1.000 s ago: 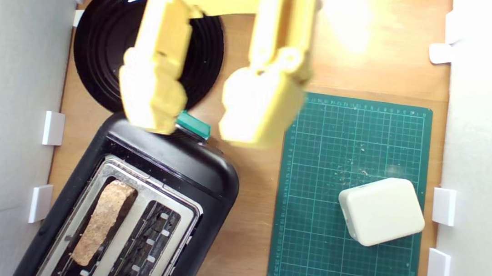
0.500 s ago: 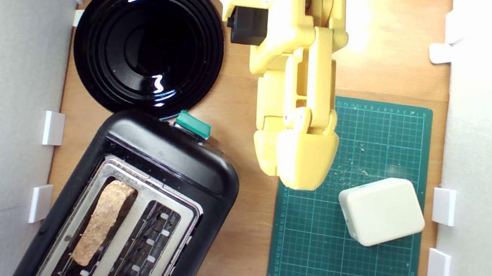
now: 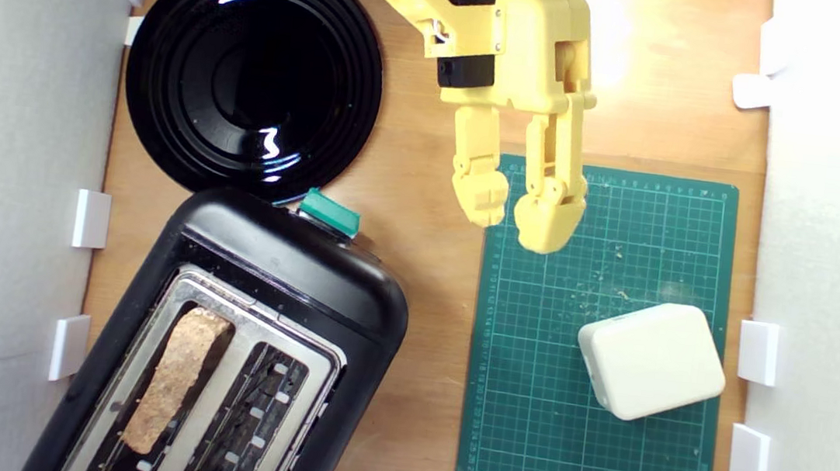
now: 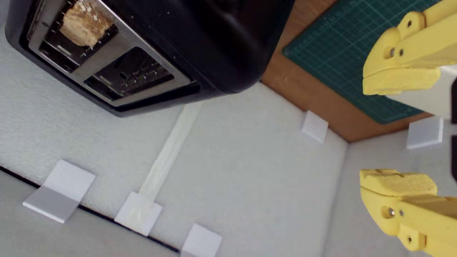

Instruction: Pick bread and place in toaster

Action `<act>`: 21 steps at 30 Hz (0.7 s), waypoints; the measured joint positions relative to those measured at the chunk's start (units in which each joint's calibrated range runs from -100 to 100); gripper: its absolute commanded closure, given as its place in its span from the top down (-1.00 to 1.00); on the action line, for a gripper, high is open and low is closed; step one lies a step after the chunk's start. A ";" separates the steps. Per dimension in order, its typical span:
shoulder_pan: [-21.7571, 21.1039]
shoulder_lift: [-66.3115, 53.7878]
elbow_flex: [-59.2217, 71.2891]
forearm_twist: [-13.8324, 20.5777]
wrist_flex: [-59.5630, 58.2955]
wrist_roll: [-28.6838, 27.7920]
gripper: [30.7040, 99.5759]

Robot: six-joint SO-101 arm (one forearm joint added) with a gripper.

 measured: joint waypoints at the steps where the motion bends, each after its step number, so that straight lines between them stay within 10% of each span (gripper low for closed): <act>1: 0.00 -1.60 2.77 -0.09 0.00 0.98 -0.07; 21: -1.46 -27.80 40.22 -0.09 0.00 13.87 -0.57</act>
